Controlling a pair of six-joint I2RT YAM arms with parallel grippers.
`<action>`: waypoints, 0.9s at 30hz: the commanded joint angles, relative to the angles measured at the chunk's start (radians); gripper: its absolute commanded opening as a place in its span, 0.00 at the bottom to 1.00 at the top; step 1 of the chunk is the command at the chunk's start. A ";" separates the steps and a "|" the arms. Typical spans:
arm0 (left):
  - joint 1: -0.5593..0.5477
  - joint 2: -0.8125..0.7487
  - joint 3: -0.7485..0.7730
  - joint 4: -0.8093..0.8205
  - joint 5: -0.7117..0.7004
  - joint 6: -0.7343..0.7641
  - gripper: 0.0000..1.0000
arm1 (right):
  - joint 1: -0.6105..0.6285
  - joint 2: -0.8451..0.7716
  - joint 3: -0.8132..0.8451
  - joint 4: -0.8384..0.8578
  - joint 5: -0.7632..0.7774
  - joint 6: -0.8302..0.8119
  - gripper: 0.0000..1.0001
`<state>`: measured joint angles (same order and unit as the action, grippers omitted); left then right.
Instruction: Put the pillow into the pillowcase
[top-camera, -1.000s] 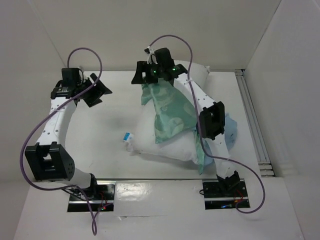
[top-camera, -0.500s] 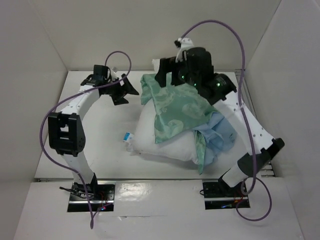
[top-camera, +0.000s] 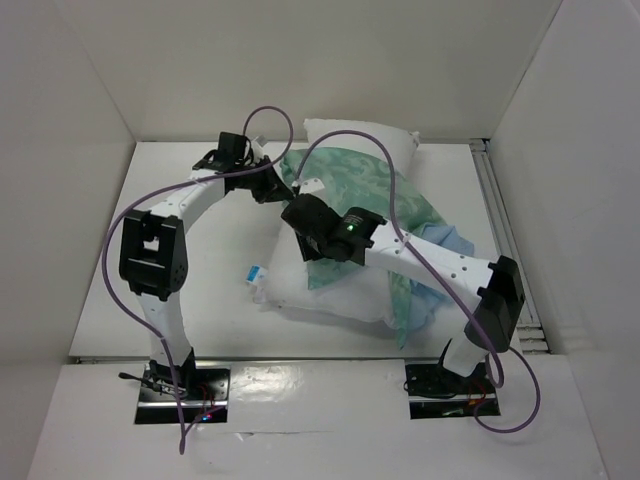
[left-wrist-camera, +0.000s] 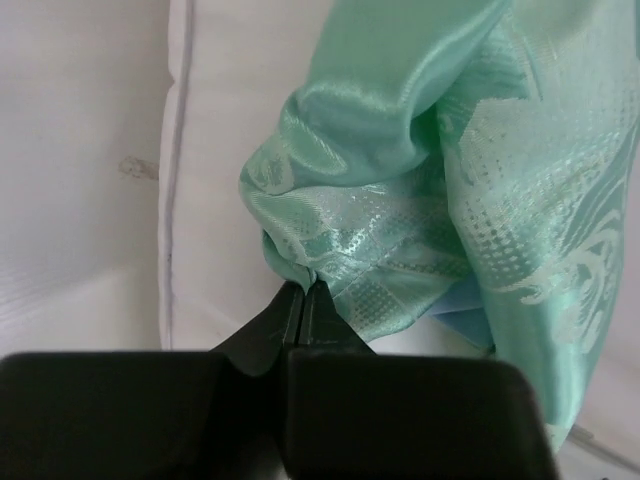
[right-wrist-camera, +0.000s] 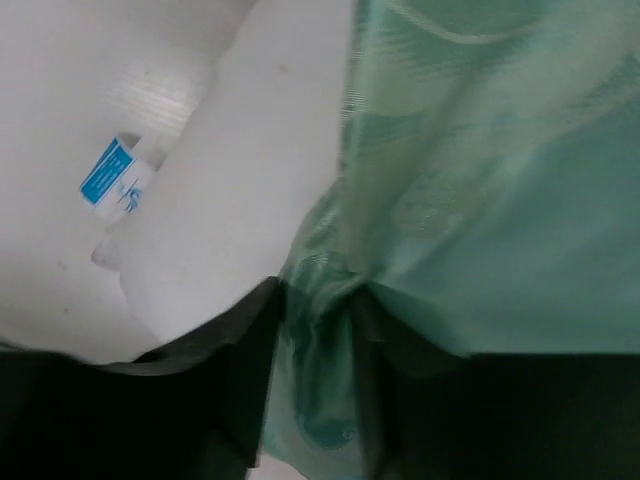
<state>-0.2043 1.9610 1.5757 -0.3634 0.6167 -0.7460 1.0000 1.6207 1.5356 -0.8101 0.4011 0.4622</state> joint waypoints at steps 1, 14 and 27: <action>0.005 -0.025 0.024 0.038 0.026 -0.013 0.00 | 0.008 -0.012 -0.002 -0.046 0.214 0.108 0.36; 0.172 -0.322 0.121 -0.002 0.095 -0.041 0.00 | -0.027 -0.185 0.425 0.012 0.387 -0.201 0.00; 0.471 -0.723 0.508 0.077 0.027 -0.213 0.00 | -0.027 -0.421 0.617 0.471 -0.162 -0.543 0.00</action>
<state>0.2199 1.3334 1.9705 -0.2981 0.7597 -0.9451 0.9737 1.1961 2.1921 -0.5312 0.3885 -0.0036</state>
